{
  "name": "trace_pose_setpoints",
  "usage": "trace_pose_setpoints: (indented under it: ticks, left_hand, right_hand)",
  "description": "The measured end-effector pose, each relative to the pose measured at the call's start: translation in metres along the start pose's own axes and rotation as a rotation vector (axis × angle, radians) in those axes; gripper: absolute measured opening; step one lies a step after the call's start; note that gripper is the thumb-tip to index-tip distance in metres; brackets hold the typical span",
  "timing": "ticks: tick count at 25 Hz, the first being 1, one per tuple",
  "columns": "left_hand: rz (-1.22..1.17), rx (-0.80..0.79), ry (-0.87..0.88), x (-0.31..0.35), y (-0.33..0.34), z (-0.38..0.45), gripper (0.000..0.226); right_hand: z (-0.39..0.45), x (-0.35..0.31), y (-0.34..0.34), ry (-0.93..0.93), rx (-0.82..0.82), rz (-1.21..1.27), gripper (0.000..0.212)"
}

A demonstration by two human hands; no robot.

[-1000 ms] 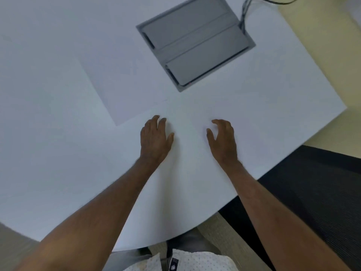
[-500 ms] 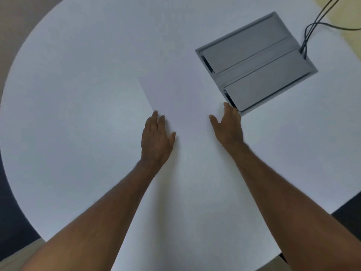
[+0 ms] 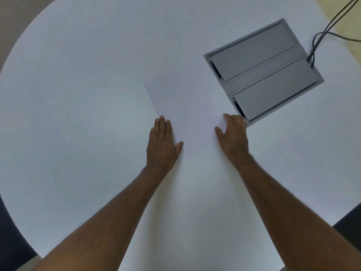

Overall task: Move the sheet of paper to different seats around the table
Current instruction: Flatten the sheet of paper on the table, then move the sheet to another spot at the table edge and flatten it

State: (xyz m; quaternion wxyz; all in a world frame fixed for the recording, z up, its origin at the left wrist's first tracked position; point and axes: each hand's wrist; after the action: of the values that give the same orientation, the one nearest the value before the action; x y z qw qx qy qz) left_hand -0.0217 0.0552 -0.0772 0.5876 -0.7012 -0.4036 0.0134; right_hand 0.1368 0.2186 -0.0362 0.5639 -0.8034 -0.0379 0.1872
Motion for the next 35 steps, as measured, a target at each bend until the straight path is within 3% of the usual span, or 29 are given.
trace_pose_setpoints:
  ticks: [5, 9, 12, 15, 17, 20, 28, 35]
  left_hand:
    - [-0.028, 0.003, 0.009, -0.002, 0.002, 0.0, 0.085]
    - [-0.175, 0.016, 0.003, -0.005, -0.023, -0.021, 0.083]
    - [-0.394, 0.107, -0.064, 0.0, -0.036, -0.032, 0.082]
    - [-0.784, 0.2, -0.279, 0.004, -0.047, -0.023, 0.079]
    - [-1.04, 0.192, -0.439, -0.001, -0.055, -0.017, 0.06]
    - [-1.236, 0.077, -0.462, -0.01, -0.065, -0.033, 0.029]
    - [-1.134, 0.054, -0.41, -0.031, -0.096, -0.089, 0.018]
    - [-0.898, -0.057, -0.363, -0.085, -0.142, -0.115, 0.014]
  right_hand:
    - [-0.01, -0.007, -0.006, -0.032, 0.133, 0.168, 0.027]
    - [-0.042, -0.024, -0.029, 0.007, 0.176, 0.328, 0.02]
    - [-0.057, -0.023, -0.041, 0.092, 0.169, 0.561, 0.019]
    - [-0.069, -0.017, -0.037, 0.226, 0.118, 0.755, 0.019]
    - [-0.085, -0.015, -0.029, 0.31, 0.109, 0.856, 0.02]
    - [-0.124, -0.012, -0.025, 0.401, 0.068, 1.045, 0.02]
    - [-0.187, 0.004, 0.003, 0.409, -0.166, 1.277, 0.026]
    - [-0.198, -0.03, 0.02, 0.313, -0.227, 1.288, 0.037]
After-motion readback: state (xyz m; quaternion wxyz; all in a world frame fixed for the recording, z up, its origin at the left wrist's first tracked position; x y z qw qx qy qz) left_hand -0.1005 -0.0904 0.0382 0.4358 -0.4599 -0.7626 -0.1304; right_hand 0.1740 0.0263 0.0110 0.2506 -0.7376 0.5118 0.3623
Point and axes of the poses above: each hand's wrist, its own z-axis towards the middle knuckle, its own y-axis out of the palm, x = y × z, and after that the axes turned 6 degrees about -z, right-handed
